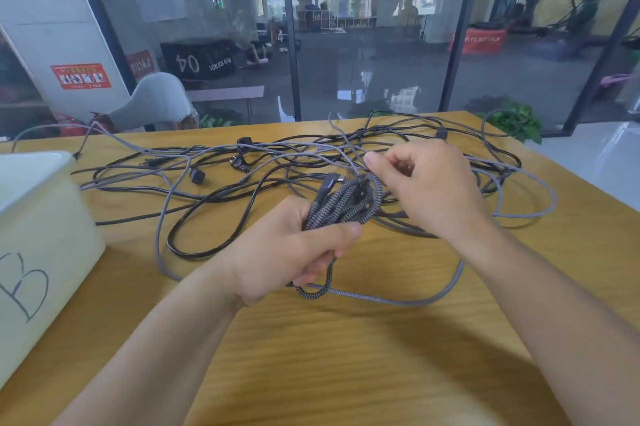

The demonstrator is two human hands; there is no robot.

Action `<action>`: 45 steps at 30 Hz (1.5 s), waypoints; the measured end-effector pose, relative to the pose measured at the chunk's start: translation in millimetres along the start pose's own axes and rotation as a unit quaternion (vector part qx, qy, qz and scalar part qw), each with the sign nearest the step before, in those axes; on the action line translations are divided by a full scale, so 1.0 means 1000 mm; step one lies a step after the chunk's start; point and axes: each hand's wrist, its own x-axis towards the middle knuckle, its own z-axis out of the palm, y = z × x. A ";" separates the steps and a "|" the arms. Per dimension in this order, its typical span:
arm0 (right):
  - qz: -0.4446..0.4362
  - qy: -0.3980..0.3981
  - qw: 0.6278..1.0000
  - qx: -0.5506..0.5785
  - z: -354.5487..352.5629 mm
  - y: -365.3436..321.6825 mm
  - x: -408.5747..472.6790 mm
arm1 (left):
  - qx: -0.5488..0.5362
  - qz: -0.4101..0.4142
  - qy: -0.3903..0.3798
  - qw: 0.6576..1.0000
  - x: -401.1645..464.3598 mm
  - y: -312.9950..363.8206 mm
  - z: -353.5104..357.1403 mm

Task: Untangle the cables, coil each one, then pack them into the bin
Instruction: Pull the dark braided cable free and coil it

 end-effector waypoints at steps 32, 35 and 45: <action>-0.047 -0.064 0.977 0.196 0.007 -0.005 -0.009 | 0.066 -0.016 0.368 0.927 0.008 -0.032 -0.041; 0.002 -0.176 0.957 0.231 0.017 -0.010 -0.012 | 0.051 0.003 0.342 0.938 0.009 -0.029 -0.033; 0.068 -0.291 0.954 -0.003 0.001 0.025 0.000 | 0.008 0.046 0.359 0.932 0.008 -0.031 -0.042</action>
